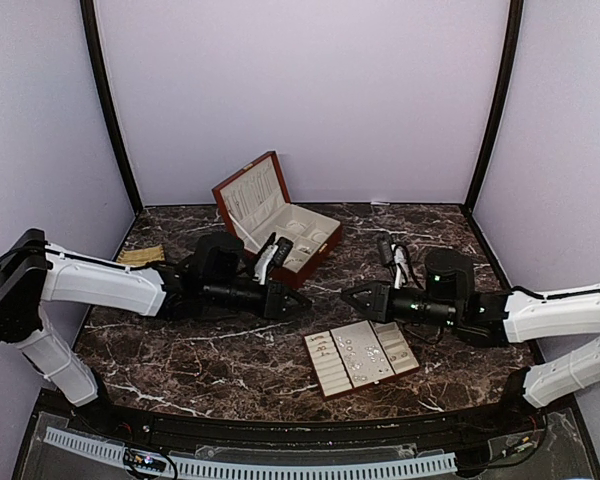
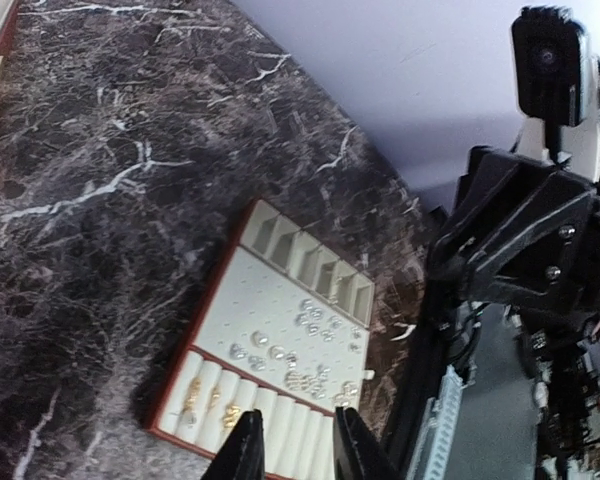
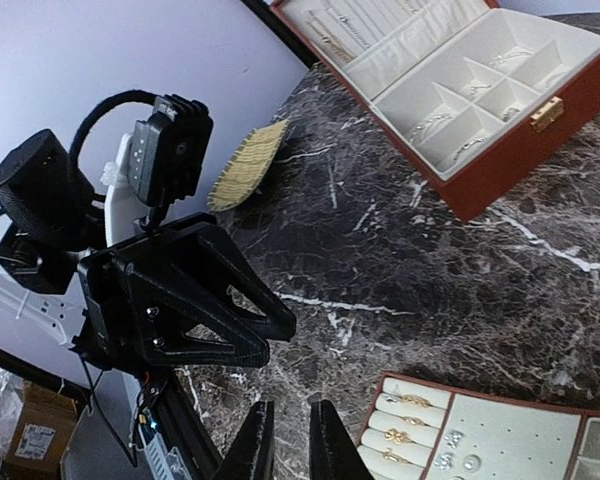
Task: Organize the mixed jewelry
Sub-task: Pick up the earring from the ring tray.
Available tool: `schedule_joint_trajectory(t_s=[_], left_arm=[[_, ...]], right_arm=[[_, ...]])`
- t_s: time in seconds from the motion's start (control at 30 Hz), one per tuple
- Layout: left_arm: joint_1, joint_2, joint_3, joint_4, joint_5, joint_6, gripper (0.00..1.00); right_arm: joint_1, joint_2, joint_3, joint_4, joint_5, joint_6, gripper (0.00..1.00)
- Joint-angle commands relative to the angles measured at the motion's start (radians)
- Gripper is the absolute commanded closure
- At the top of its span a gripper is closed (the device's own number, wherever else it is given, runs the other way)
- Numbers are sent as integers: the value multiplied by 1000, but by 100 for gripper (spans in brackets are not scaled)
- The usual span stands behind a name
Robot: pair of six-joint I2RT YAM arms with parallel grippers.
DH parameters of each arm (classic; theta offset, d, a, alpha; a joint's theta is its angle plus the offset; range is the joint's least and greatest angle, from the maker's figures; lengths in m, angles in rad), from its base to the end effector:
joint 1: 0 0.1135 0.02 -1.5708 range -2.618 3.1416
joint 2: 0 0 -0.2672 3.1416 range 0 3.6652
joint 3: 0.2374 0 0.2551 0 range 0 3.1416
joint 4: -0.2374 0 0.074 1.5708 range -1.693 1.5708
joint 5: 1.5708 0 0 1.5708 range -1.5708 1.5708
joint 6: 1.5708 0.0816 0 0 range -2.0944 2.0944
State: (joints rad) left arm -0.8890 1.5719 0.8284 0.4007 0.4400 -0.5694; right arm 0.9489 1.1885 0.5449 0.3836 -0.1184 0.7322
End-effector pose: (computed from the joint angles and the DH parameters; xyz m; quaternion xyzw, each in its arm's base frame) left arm 0.2141 -0.3190 0.2073 0.2511 0.7675 -0.5076 0.3004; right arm 0.1696 0.2531 0.2208 -0.1214 0.7829 0.4846 0.3709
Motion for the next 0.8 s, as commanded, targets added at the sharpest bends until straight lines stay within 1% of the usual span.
schedule_joint_trajectory(t_s=[0.0,0.13,0.2,0.47,0.77], left_arm=[[2,79,139,-326,-94,246,71],[-26,166,214,-424,-106,330,70],[-35,197,240,-453,-95,340,70],[-39,273,293,-467,-63,310,79],[-39,303,313,-494,-63,298,82]], right_arm=[[-10,-28,8,-86,139,-6,83],[-22,-43,-14,-86,161,11,82],[-29,-48,-24,-86,166,22,82],[-46,-64,-53,-72,164,49,82],[-57,-70,-68,-63,157,60,82]])
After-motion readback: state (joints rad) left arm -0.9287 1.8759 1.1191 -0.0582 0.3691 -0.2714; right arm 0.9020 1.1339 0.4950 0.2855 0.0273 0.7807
